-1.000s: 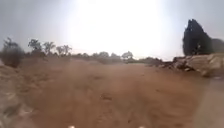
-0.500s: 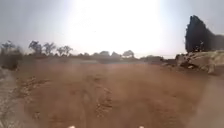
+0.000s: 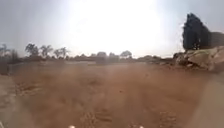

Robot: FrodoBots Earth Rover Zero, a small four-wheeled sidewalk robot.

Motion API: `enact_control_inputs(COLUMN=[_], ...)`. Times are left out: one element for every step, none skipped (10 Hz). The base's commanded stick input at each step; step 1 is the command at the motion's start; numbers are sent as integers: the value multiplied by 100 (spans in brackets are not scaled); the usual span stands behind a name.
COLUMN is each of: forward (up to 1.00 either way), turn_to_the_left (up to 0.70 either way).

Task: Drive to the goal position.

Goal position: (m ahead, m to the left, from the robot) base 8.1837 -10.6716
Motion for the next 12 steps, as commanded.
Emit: enact_control_inputs(forward=[70, 70, 70, 70, 70, 70, 70, 70, 70, 70, 70, 70], turn_to_the_left=[-8, -14, -8, -2, 0, 0, -2, -8, -14, -14, -14, -13])
